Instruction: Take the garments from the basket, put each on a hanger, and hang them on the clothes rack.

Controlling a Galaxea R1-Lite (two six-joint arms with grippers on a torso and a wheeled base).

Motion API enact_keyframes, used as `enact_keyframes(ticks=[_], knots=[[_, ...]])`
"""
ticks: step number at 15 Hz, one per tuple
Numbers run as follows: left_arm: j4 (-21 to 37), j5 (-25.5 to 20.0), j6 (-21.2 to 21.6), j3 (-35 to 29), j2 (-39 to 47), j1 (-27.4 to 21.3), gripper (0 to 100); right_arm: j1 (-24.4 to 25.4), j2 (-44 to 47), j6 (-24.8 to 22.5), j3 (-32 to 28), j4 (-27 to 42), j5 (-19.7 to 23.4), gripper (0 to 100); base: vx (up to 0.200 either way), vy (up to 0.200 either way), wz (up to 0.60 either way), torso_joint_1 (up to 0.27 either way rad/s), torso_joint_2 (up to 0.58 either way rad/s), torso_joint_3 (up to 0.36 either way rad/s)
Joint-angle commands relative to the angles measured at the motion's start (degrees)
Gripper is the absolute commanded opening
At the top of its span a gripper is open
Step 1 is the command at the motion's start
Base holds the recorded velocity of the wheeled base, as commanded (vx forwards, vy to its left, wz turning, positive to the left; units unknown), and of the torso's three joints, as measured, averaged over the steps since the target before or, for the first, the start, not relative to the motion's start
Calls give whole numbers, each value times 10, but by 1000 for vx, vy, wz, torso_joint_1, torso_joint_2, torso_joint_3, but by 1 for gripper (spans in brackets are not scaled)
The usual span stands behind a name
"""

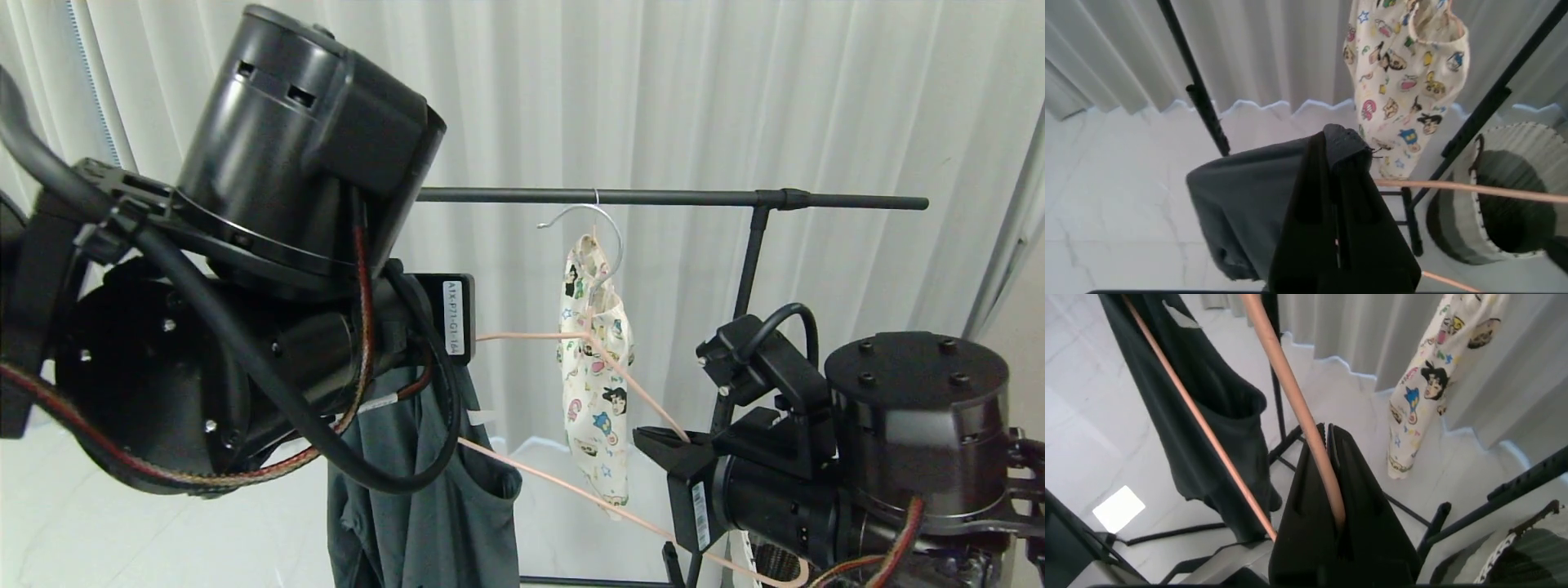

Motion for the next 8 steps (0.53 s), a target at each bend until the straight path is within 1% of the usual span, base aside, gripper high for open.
enact_keyframes(ticks=[1, 6, 8], knots=[[0, 0, -12, -14, 0, -14, 0, 9, 15, 0, -6, -1, 0, 0, 0, 0, 0, 0, 0, 0], [0, -2, -40, -44, 8, -72, 0, 22, 27, 1, -20, -1, -1, 0, 0, 0, 0, 0, 0, 0], [0, -2, -43, -55, 14, -82, 0, 27, 37, 1, -35, -1, -1, 0, 0, 0, 0, 0, 0, 0]])
